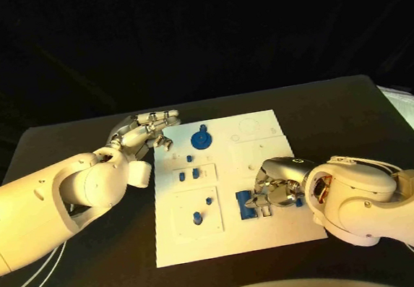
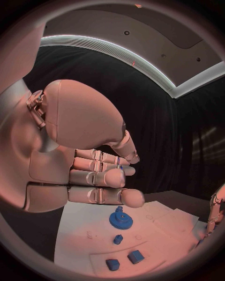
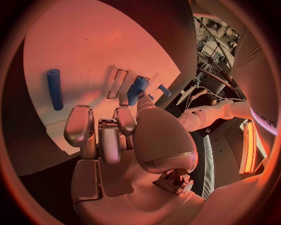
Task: Assemble the parts on the task board
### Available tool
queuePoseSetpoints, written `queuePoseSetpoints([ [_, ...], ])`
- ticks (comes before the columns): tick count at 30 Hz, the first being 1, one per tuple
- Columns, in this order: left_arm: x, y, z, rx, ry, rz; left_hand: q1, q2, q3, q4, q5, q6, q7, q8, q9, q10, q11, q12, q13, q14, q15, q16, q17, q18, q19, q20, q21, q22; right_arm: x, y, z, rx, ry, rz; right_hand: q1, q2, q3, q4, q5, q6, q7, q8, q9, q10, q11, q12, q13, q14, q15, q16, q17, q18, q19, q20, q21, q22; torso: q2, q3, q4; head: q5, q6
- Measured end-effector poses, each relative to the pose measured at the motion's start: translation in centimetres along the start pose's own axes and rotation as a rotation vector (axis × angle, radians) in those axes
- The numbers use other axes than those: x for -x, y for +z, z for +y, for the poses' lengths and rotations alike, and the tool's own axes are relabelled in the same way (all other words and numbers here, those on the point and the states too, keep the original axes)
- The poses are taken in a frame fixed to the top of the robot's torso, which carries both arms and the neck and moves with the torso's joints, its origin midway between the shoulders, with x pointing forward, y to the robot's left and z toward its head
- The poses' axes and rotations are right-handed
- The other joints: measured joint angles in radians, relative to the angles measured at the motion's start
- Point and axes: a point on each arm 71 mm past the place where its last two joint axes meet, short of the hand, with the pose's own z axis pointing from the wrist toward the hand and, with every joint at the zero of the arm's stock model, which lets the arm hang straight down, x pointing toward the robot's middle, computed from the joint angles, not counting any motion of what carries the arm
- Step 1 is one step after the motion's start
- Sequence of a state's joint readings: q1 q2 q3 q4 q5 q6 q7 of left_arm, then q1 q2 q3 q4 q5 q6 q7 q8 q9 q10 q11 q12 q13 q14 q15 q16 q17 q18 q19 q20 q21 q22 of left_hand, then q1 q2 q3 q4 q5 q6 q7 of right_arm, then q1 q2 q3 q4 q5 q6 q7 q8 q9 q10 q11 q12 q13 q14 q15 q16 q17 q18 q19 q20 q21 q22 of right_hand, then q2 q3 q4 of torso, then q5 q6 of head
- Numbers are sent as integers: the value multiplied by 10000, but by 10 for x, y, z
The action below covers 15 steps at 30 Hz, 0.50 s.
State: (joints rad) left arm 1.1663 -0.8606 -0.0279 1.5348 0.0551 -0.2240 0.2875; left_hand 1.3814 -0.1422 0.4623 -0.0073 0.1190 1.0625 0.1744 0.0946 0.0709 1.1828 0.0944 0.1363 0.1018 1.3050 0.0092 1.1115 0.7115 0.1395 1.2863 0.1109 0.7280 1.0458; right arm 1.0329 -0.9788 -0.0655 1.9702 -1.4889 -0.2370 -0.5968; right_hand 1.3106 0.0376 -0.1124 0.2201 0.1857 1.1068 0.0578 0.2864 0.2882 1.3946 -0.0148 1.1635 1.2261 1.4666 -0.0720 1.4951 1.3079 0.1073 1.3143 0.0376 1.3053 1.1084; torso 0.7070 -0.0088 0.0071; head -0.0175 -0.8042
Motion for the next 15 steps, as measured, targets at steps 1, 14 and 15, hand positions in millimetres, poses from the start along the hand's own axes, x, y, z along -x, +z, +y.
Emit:
queuePoseSetpoints([
  [1, 0, 0, 0, 2, 1, -3, 0, 0, 0, 0, 0, 0, 0, 0, 0, 0, 0, 0, 0, 0, 0, 0, 0, 0, 0, 0, 0, 0, 0, 0, 0, -7, -14, 10, 27, -23, -6, -40, -27, 0, 0, 0, 0, 0, 0, 0, -1, 16, -16, 0, 0, 0, 0, 0, 0, 0, 0, 0, -1, 5, -1],
  [14, 1, -1, 0, 17, 6, -21, 0, 0, 0, 0, 0, 0, 0, 0, 0, 0, 0, 0, -2, 0, 1, 0, 1, 0, 0, 0, 0, 1, 9, -15, -15, -162, 226, -541, 270, -171, -187, -131, -15, -224, 140, -124, -33, -58, 91, -386, -250, 18, -13, 0, -2, 1, 0, 0, -1, -102, -8, 14, -20, -30, -6],
  [15, 1, -1, 0, 17, 6, -23, 0, 0, 0, 0, 0, 0, 0, 0, 0, 0, 0, 0, -2, 0, 1, 0, 0, 0, 0, 0, 0, 1, 11, -17, -17, -174, 285, -653, 289, -190, -187, -131, 3, -278, 165, -169, -51, -90, 123, -432, -302, 18, -13, 0, -2, 0, 0, 1, -1, -103, -9, 15, -22, -38, -4],
])
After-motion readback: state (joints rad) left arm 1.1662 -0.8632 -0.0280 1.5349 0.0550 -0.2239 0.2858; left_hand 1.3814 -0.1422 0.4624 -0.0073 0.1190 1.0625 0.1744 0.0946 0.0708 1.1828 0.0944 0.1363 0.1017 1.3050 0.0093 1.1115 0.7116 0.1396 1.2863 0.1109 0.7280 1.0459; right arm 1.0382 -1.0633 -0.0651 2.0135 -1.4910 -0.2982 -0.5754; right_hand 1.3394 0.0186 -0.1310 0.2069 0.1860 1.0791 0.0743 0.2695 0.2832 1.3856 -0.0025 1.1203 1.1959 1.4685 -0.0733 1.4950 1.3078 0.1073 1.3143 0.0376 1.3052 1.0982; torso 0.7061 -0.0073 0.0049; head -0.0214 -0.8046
